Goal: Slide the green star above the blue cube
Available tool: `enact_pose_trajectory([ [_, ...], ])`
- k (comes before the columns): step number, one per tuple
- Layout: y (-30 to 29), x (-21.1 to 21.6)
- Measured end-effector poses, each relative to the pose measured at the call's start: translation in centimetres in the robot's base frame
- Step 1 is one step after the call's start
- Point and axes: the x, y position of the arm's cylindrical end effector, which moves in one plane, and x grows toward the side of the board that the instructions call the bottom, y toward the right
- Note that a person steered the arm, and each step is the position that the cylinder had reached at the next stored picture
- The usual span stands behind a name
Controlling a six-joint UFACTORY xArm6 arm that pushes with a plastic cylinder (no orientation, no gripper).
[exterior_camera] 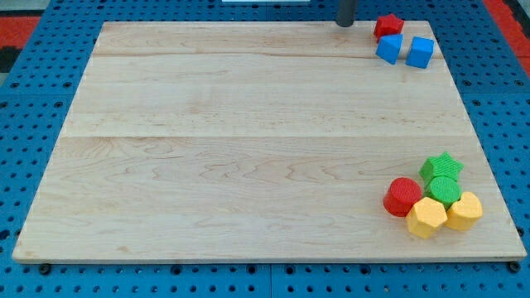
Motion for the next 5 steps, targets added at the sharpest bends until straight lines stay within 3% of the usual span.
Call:
enact_pose_trajectory([
  [4,7.3,0.0],
  [5,11.9,0.0],
])
